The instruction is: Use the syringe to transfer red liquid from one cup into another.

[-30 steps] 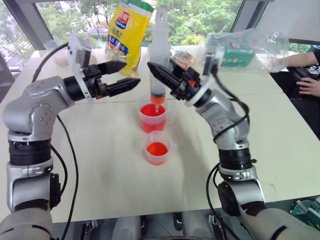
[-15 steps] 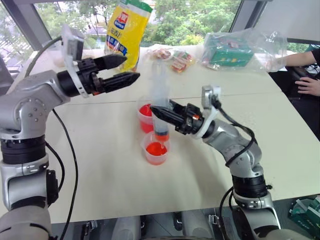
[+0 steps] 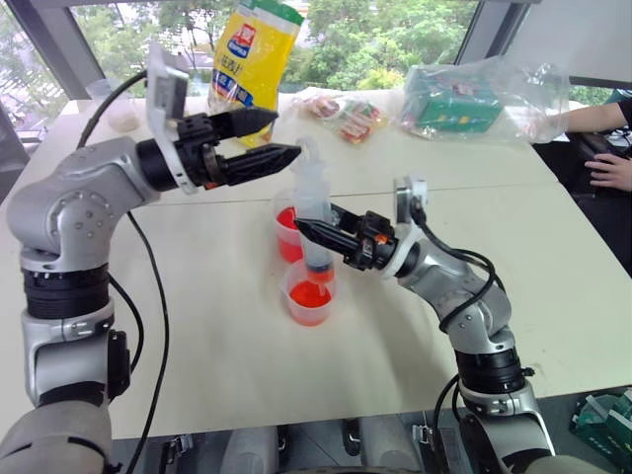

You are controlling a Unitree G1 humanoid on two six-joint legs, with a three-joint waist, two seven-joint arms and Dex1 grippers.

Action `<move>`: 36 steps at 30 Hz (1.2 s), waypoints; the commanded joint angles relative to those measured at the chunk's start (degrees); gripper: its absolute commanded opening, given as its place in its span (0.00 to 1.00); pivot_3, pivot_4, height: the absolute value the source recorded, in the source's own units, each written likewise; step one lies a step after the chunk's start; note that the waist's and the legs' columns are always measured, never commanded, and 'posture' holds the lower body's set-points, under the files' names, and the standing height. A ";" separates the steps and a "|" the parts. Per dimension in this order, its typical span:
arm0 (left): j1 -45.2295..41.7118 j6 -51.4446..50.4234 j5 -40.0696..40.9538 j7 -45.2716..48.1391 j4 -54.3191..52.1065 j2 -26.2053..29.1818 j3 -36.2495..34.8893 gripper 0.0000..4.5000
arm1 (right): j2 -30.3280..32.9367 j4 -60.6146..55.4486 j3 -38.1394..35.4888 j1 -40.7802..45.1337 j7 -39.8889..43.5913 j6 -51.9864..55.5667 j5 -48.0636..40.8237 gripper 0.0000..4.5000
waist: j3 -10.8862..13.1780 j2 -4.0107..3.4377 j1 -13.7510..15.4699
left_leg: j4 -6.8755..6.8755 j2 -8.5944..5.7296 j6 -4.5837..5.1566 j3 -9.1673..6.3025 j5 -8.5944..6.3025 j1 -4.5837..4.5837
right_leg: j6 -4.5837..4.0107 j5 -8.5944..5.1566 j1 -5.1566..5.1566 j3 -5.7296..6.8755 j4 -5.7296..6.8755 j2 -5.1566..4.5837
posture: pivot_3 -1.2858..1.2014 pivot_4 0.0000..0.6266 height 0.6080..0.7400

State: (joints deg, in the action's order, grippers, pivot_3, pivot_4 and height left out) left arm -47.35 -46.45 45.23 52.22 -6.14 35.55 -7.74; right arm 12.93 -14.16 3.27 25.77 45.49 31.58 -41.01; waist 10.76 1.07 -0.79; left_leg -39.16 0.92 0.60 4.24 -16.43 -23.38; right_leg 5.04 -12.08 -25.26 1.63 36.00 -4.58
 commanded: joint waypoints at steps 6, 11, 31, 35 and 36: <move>-1.22 3.91 -3.13 0.23 -0.30 -2.39 2.98 0.80 | 0.02 -2.60 0.39 0.68 0.24 -1.10 0.18 0.31 | 0.00 0.00 0.01 | 0.00 0.00 0.00 0.01 0.00 0.00 | 0.00 0.00 0.00 0.00 0.00 0.00 | 0.52 0.24 1.00; -1.81 3.35 -2.26 0.55 -0.43 -3.48 2.80 0.24 | -0.02 -2.48 0.41 1.21 0.26 -1.25 0.40 0.31 | 0.00 0.01 0.02 | 0.00 0.00 0.00 0.00 0.00 -0.01 | 0.00 0.00 0.00 -0.01 -0.01 0.00 | 0.52 0.24 1.00; 0.27 -1.75 3.03 3.59 -5.11 -1.41 2.83 0.01 | -2.38 -5.75 -1.41 4.89 -3.81 2.12 -4.19 0.31 | 0.00 0.01 -0.01 | 0.00 0.00 0.00 -0.02 0.00 -0.01 | 0.00 0.00 0.00 0.00 -0.01 0.00 | 0.52 0.24 1.00; 0.80 -2.89 3.90 3.59 -6.04 -1.16 2.72 0.01 | -2.55 -6.06 -1.52 5.53 -4.44 1.92 -4.56 0.31 | 0.00 0.01 -0.01 | 0.00 0.01 0.00 -0.02 0.00 0.00 | 0.00 0.00 0.00 0.00 0.00 0.00 | 0.52 0.24 1.00; 1.02 -3.21 4.15 3.59 -6.37 -1.14 2.76 0.01 | -2.55 -6.09 -1.55 5.68 -4.49 1.82 -4.60 0.31 | 0.00 0.01 -0.01 | 0.00 0.01 0.00 -0.02 0.00 -0.01 | 0.00 0.00 0.00 0.00 0.00 0.00 | 0.52 0.24 1.00</move>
State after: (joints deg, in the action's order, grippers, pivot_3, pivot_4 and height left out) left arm -47.40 -48.08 46.97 54.17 -9.52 34.40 -6.83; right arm 11.67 -16.06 3.15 27.74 41.90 35.06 -43.57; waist 10.76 1.08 -0.80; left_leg -39.16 0.93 0.60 4.23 -16.43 -23.38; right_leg 5.04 -12.08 -25.26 1.62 36.00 -4.58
